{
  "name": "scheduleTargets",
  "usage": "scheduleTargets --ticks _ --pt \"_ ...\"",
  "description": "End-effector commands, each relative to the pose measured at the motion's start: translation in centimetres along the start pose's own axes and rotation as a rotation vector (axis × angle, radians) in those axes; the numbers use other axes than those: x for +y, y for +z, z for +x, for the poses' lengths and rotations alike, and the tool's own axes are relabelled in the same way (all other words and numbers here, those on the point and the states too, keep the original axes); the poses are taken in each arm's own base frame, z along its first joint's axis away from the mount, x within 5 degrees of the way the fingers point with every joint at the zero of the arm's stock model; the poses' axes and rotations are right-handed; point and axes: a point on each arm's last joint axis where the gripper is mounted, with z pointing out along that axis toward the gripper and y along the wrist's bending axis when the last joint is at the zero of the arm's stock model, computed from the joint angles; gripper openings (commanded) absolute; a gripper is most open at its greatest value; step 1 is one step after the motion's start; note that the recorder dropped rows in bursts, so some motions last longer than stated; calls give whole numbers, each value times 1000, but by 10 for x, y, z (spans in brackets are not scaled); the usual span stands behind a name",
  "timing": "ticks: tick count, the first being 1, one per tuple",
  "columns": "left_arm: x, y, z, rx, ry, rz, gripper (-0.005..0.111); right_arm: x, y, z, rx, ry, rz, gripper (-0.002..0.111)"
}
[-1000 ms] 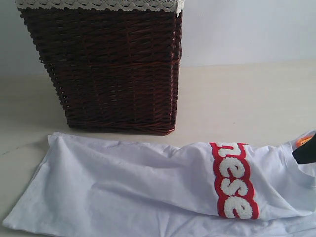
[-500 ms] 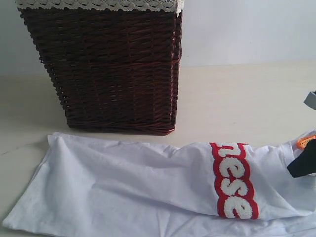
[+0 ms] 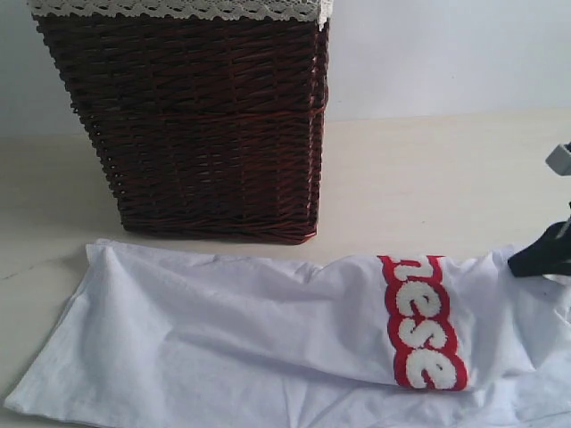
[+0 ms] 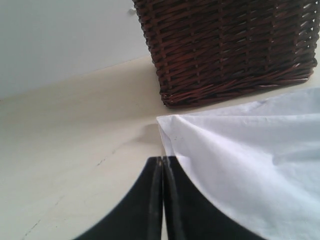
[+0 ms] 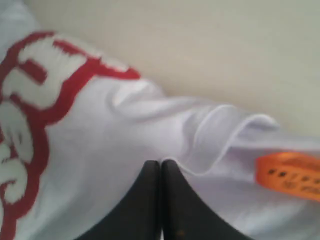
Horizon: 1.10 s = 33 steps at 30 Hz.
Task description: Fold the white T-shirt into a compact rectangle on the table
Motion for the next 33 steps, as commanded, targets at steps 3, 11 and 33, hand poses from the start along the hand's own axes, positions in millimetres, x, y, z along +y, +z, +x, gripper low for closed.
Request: scheduleTargets --ticks 3,11,33 --pt "0 0 0 -10 -4 -5 3 -23 -7 -19 -197 48 250 0" --pt "0 0 0 -10 -4 -5 3 -31 -10 -27 -285 -35 339 11" --pt "0 0 0 -10 -4 -5 3 114 -40 -19 35 -821 -122 60"
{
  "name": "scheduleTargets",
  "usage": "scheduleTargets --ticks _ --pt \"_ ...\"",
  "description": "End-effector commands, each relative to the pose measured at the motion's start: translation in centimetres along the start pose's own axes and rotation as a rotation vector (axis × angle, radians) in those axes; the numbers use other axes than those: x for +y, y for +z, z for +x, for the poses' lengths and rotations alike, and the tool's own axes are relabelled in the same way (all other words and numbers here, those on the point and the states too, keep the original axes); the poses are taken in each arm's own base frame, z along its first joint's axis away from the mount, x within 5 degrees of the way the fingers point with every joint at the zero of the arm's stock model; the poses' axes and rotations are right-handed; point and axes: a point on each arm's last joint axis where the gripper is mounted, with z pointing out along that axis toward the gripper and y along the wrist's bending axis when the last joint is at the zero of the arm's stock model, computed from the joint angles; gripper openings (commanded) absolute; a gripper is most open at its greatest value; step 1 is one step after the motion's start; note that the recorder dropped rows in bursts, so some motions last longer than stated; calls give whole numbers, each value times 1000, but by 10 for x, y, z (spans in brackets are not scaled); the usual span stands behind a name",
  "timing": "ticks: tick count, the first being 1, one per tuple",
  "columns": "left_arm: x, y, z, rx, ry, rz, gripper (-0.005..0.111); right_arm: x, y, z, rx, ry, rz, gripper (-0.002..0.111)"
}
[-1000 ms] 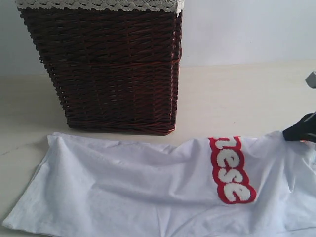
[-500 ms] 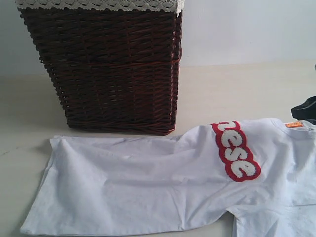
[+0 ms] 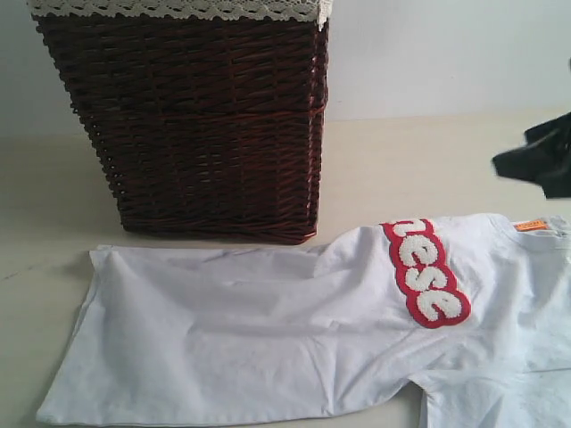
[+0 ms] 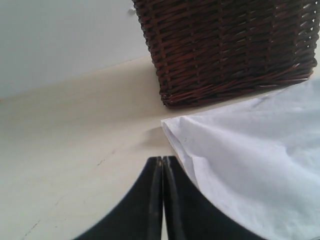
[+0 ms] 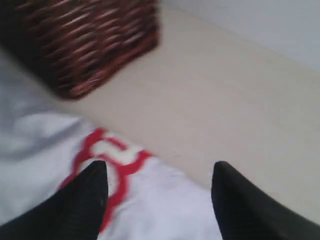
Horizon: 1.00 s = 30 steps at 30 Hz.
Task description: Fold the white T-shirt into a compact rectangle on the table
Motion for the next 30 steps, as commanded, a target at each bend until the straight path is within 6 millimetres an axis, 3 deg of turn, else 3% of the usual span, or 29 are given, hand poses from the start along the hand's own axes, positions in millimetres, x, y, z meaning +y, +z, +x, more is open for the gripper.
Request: scheduleTargets --ticks 1,4,10,20,26,30 --pt "0 0 0 -10 -4 -5 3 75 4 7 298 -311 -448 60" --pt "0 0 0 -10 -4 -5 3 107 23 23 489 -307 -579 60" --pt "0 0 0 -10 -4 -5 3 140 54 55 792 -220 -690 60" --pt "0 0 0 -10 -4 -5 3 157 71 78 862 -294 -639 60" --pt "0 0 0 -10 -4 -5 3 159 75 94 924 -239 -616 59" --pt "0 0 0 -10 -4 -5 3 157 82 105 967 -220 -588 45"
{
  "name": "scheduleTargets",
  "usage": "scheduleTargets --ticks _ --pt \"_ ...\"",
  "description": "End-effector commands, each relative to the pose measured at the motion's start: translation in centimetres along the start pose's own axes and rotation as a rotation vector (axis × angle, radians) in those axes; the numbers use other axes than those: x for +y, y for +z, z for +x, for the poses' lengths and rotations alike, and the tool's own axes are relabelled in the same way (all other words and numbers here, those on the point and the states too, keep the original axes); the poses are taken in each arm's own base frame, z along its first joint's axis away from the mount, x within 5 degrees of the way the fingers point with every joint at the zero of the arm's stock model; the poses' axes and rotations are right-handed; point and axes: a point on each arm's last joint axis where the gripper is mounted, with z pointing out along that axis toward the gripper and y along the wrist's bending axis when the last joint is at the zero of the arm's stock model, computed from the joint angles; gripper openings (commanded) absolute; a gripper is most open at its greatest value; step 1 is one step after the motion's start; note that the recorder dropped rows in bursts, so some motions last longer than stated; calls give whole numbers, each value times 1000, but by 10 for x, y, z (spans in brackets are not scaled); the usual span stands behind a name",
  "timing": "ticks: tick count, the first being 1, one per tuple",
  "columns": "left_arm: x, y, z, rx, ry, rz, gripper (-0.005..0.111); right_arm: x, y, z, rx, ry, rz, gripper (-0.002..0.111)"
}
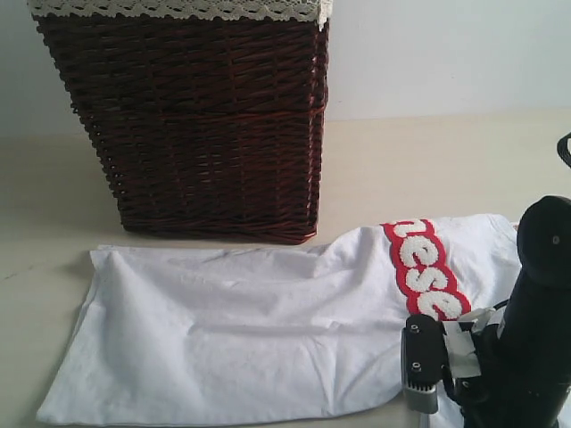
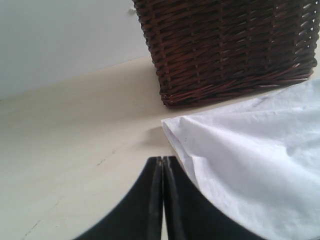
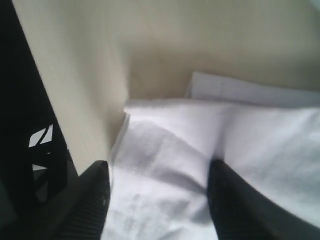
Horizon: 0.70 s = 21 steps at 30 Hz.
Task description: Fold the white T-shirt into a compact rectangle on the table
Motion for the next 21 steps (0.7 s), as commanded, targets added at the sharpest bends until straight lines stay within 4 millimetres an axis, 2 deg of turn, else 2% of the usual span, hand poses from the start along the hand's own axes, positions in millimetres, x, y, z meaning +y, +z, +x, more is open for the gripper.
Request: scheduleTargets --ticks 1,10,14,21 --pt "0 0 0 -10 -4 -5 3 -8 18 6 61 41 15 40" --pt "0 0 0 -10 -4 -5 3 -13 28 10 121 76 13 0" --pt "0 0 0 -10 -4 -5 3 -9 20 10 108 67 24 0" --pt "0 0 0 -10 -4 -5 3 1 -9 8 14 76 124 0"
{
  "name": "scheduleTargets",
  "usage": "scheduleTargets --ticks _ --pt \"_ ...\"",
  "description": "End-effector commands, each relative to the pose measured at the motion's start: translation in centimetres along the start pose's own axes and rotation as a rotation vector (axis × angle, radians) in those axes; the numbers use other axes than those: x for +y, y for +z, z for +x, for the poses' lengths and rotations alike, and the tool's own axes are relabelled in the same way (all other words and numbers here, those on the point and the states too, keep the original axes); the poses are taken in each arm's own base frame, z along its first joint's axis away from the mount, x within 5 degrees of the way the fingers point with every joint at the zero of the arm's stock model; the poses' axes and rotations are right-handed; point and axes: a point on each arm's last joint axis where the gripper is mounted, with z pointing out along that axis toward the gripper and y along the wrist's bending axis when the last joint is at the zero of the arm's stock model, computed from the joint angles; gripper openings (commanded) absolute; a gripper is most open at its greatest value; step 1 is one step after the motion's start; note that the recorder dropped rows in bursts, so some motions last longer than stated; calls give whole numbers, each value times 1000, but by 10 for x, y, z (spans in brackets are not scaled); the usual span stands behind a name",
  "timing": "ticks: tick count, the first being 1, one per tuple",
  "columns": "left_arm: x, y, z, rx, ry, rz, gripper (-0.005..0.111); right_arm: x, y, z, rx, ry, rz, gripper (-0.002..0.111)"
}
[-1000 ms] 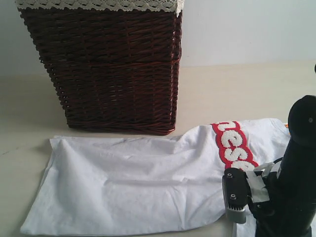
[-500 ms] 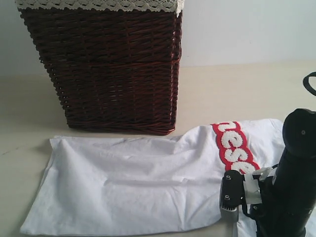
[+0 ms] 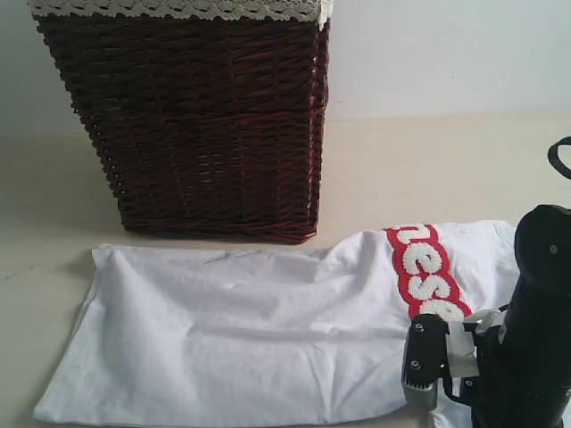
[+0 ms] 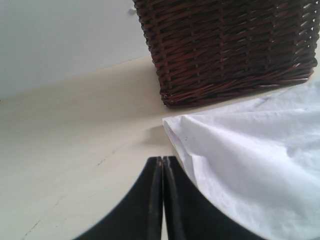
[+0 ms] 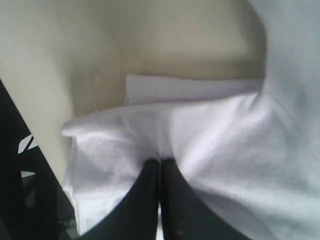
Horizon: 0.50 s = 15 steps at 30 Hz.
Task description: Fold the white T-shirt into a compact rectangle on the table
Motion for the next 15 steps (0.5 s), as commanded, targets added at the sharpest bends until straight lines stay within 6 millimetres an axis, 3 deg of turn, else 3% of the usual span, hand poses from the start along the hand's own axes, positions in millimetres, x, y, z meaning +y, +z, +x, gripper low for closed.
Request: scheduleTargets --ticks 1,11,15 --pt "0 0 0 -10 -4 -5 3 5 -15 5 -30 -9 77 0" --pt "0 0 0 -10 -4 -5 3 5 -88 -18 -217 -54 253 0" --pt "0 0 0 -10 -4 -5 3 -7 -100 -30 -248 -61 319 0"
